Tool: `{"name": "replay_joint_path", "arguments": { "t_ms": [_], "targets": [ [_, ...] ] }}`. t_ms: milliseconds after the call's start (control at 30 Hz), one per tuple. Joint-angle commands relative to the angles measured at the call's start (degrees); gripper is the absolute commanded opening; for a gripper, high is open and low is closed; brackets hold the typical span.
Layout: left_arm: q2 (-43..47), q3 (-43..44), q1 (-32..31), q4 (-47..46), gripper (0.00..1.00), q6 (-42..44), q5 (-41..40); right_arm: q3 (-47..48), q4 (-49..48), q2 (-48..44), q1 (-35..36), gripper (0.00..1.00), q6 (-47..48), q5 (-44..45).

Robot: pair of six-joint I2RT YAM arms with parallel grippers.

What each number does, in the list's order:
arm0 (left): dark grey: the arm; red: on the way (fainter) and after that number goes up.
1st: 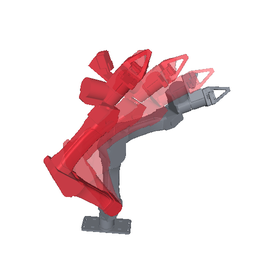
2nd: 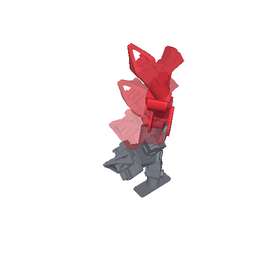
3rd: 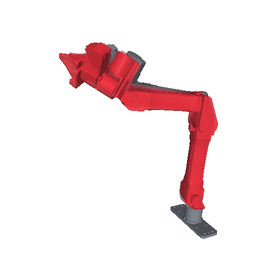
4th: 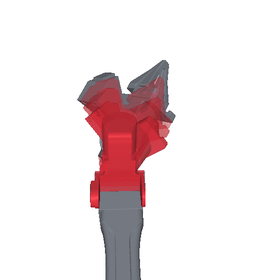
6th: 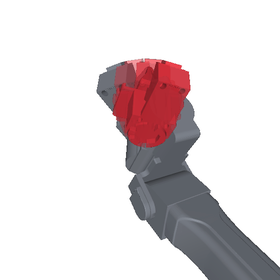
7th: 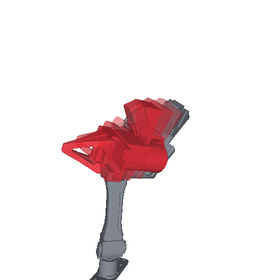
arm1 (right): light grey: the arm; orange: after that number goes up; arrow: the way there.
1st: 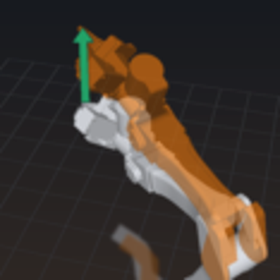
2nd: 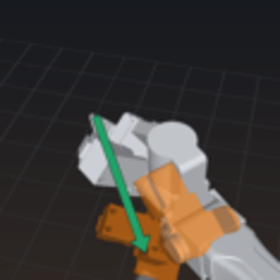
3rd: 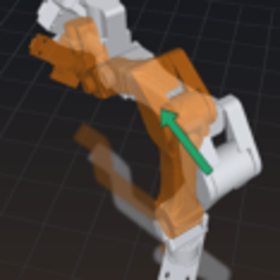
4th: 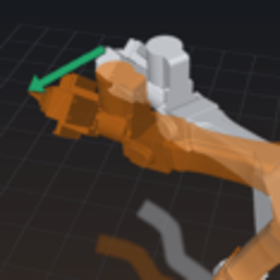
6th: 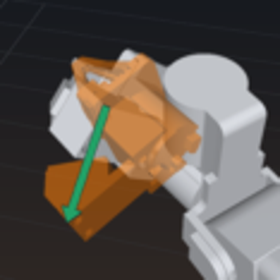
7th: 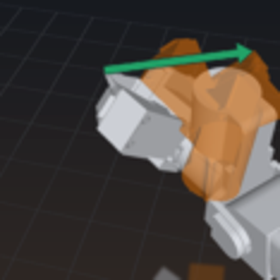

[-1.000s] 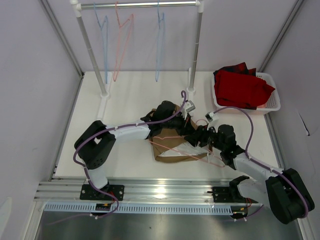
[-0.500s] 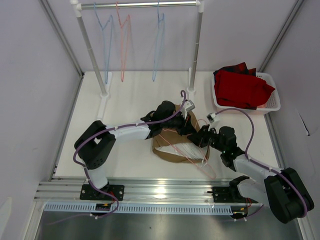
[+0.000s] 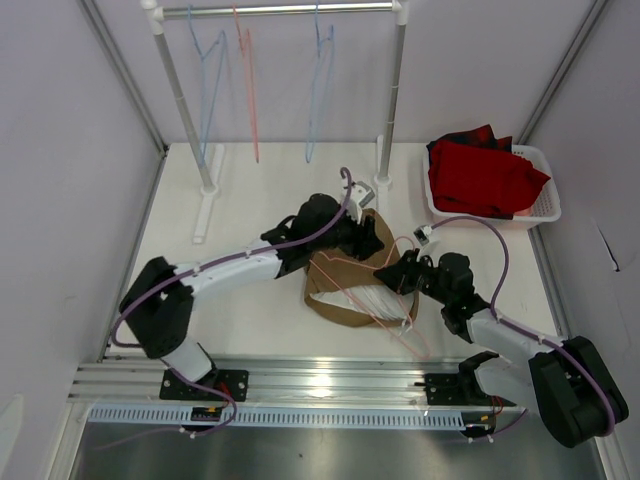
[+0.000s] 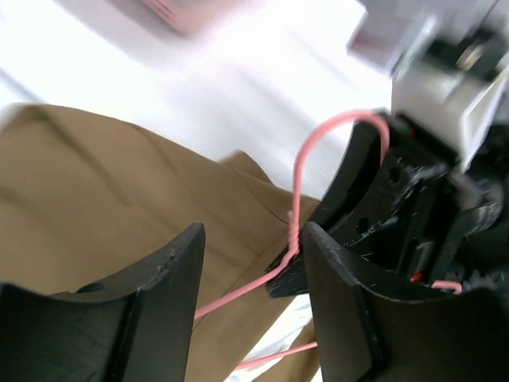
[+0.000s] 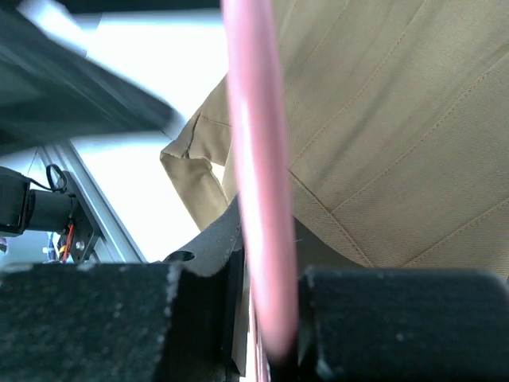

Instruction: Place the skirt on the hanger

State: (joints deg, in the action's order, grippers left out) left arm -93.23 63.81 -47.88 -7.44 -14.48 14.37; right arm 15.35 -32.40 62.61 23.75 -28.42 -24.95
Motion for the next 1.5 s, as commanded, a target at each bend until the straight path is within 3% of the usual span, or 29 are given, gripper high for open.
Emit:
{"name": "replay_joint_path", "arguments": {
  "t_ms": [0,200,400,567,867,1100,1400,1433,1467],
  "targets": [
    [10.07,0.61,0.77,3.56,0.59,-1.16,-12.68,2.66,0.49,-1.61,-0.19,0.03,1.35,0.78],
    [20.79,-6.49,0.77,12.97,0.61,-6.17,-26.56,4.94,5.42,-4.33,-0.28,0.01,2.76,1.66],
    [27.22,-15.44,0.68,20.96,0.57,-11.79,-29.05,7.58,9.37,-5.48,-0.37,0.0,3.9,2.45],
    [30.74,-23.99,-1.59,20.72,0.55,-13.29,-27.38,9.6,10.96,-5.83,-0.72,0.0,4.25,2.27],
    [24.86,-27.16,-13.28,20.1,0.6,-12.24,-42.47,11.98,12.89,-5.66,-0.72,0.0,4.26,1.92],
    [16.96,-25.76,-14.96,16.23,0.61,-5.83,-49.43,12.33,13.86,-5.74,-0.72,0.0,4.43,1.66],
    [13.43,-23.65,-15.67,11.93,0.64,-0.82,-47.24,13.12,15.0,-6.18,-0.72,0.0,4.78,1.31],
    [12.64,-23.82,-15.67,11.32,0.71,0.06,-46.98,13.21,15.09,-6.18,-0.81,0.0,4.78,1.31],
    [12.37,-23.65,-15.67,10.7,0.72,0.33,-47.15,13.12,15.0,-6.18,-0.81,0.0,4.78,1.22]
  ]
}}
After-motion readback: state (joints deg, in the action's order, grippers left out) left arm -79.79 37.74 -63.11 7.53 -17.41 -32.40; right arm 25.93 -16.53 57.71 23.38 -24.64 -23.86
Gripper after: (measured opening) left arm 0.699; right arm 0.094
